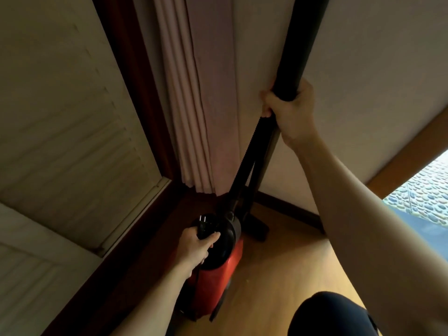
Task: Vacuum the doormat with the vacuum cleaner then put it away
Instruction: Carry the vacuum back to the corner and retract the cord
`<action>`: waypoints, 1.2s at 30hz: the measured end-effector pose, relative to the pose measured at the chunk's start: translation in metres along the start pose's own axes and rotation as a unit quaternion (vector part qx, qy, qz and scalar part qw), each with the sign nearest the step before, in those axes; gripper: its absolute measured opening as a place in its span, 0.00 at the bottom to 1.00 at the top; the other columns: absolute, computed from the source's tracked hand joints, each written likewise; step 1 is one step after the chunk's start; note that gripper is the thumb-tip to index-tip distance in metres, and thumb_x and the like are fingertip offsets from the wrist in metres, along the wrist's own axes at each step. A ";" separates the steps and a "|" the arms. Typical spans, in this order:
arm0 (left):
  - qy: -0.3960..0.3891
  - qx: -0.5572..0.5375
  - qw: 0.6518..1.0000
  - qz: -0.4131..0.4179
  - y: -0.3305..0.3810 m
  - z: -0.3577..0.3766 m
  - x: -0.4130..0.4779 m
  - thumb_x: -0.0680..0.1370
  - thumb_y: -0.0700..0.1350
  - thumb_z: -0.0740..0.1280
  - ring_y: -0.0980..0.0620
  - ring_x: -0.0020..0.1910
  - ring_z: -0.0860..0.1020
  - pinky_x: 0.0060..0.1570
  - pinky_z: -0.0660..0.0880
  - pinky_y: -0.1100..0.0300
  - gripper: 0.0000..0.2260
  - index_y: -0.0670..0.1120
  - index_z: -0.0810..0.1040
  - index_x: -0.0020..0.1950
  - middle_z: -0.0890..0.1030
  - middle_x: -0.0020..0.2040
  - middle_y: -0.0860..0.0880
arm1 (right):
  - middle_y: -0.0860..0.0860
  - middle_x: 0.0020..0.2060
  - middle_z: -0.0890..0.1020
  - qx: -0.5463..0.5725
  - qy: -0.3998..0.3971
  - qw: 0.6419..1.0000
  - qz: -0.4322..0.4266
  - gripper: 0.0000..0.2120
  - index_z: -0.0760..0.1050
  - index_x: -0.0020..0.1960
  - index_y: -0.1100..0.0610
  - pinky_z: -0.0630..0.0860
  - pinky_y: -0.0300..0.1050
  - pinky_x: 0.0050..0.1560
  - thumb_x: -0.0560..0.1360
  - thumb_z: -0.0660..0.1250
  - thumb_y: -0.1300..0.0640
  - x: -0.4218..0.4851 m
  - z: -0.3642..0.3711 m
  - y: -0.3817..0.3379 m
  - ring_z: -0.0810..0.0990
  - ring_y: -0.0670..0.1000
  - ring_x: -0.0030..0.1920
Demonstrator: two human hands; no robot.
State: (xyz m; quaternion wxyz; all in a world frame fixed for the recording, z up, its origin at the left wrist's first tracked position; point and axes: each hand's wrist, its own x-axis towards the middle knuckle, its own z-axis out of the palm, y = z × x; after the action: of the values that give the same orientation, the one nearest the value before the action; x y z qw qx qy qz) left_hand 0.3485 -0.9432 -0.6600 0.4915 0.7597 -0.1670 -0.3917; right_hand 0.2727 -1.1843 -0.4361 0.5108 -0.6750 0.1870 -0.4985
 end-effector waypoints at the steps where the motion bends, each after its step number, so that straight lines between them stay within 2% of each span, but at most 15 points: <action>1: 0.002 -0.001 1.000 0.000 -0.003 0.004 0.005 0.75 0.44 0.74 0.54 0.20 0.68 0.21 0.63 0.63 0.10 0.37 0.80 0.42 0.76 0.29 0.48 | 0.51 0.27 0.74 0.002 0.002 1.000 -0.001 0.13 0.71 0.37 0.57 0.73 0.50 0.32 0.71 0.69 0.72 0.002 -0.002 0.001 0.73 0.51 0.26; 9: 0.001 -0.024 1.000 0.003 -0.029 0.035 0.034 0.76 0.45 0.73 0.53 0.20 0.67 0.22 0.62 0.62 0.13 0.35 0.79 0.42 0.75 0.29 0.46 | 0.53 0.31 0.75 -0.030 -0.014 0.999 0.006 0.14 0.71 0.37 0.56 0.76 0.44 0.33 0.72 0.70 0.71 0.002 -0.003 0.023 0.75 0.48 0.29; 14: 0.010 -0.002 1.000 0.015 -0.039 0.048 0.042 0.75 0.49 0.74 0.55 0.21 0.72 0.25 0.68 0.60 0.10 0.43 0.82 0.41 0.79 0.29 0.51 | 0.56 0.34 0.77 -0.041 0.014 0.998 0.052 0.06 0.75 0.43 0.60 0.78 0.50 0.40 0.76 0.71 0.65 -0.036 -0.003 0.067 0.77 0.51 0.34; 19: 0.018 0.008 0.999 0.035 -0.050 0.049 0.051 0.73 0.55 0.75 0.54 0.24 0.75 0.31 0.70 0.57 0.11 0.48 0.83 0.39 0.81 0.30 0.52 | 0.55 0.31 0.77 -0.066 0.061 0.993 0.079 0.11 0.73 0.38 0.59 0.78 0.48 0.36 0.77 0.72 0.63 -0.048 0.002 0.090 0.77 0.50 0.31; 23: 0.021 0.001 0.999 0.040 -0.050 0.052 0.057 0.73 0.54 0.75 0.56 0.22 0.73 0.30 0.68 0.58 0.12 0.47 0.81 0.37 0.80 0.28 0.53 | 0.54 0.28 0.75 -0.077 0.059 0.991 0.088 0.12 0.72 0.36 0.60 0.76 0.51 0.34 0.76 0.71 0.65 -0.041 0.003 0.089 0.75 0.51 0.29; 27: 0.011 -0.004 0.999 0.044 -0.049 0.058 0.061 0.74 0.53 0.74 0.55 0.23 0.74 0.32 0.69 0.58 0.11 0.46 0.82 0.40 0.81 0.29 0.52 | 0.48 0.26 0.74 -0.086 0.055 0.991 0.087 0.15 0.71 0.35 0.56 0.76 0.46 0.32 0.76 0.70 0.68 -0.038 -0.008 0.087 0.75 0.47 0.26; 31: 0.000 -0.015 0.999 0.046 -0.044 0.061 0.065 0.75 0.51 0.74 0.57 0.22 0.73 0.28 0.68 0.59 0.12 0.45 0.80 0.38 0.79 0.28 0.53 | 0.53 0.27 0.74 -0.094 0.041 0.991 0.080 0.10 0.73 0.39 0.62 0.74 0.39 0.30 0.77 0.69 0.69 -0.035 -0.016 0.088 0.74 0.45 0.25; 33: -0.012 -0.019 0.999 0.042 -0.043 0.064 0.065 0.76 0.50 0.74 0.56 0.21 0.72 0.26 0.67 0.60 0.12 0.45 0.78 0.37 0.77 0.27 0.53 | 0.54 0.27 0.73 -0.080 0.033 0.993 0.078 0.08 0.74 0.40 0.65 0.74 0.40 0.30 0.77 0.69 0.70 -0.033 -0.017 0.089 0.73 0.46 0.25; 36: -0.029 -0.029 0.999 0.035 -0.043 0.071 0.062 0.76 0.50 0.73 0.56 0.20 0.70 0.23 0.65 0.62 0.12 0.44 0.78 0.38 0.77 0.28 0.52 | 0.50 0.27 0.74 -0.059 0.026 0.995 0.078 0.12 0.72 0.38 0.60 0.74 0.46 0.32 0.76 0.70 0.69 -0.030 -0.017 0.093 0.73 0.49 0.27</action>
State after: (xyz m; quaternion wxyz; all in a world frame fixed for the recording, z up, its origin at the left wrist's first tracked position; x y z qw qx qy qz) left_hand 0.3282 -1.0065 -0.7391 0.5215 0.7272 -0.1960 -0.4009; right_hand 0.2692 -1.2080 -0.5321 0.5022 -0.6739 0.2815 -0.4630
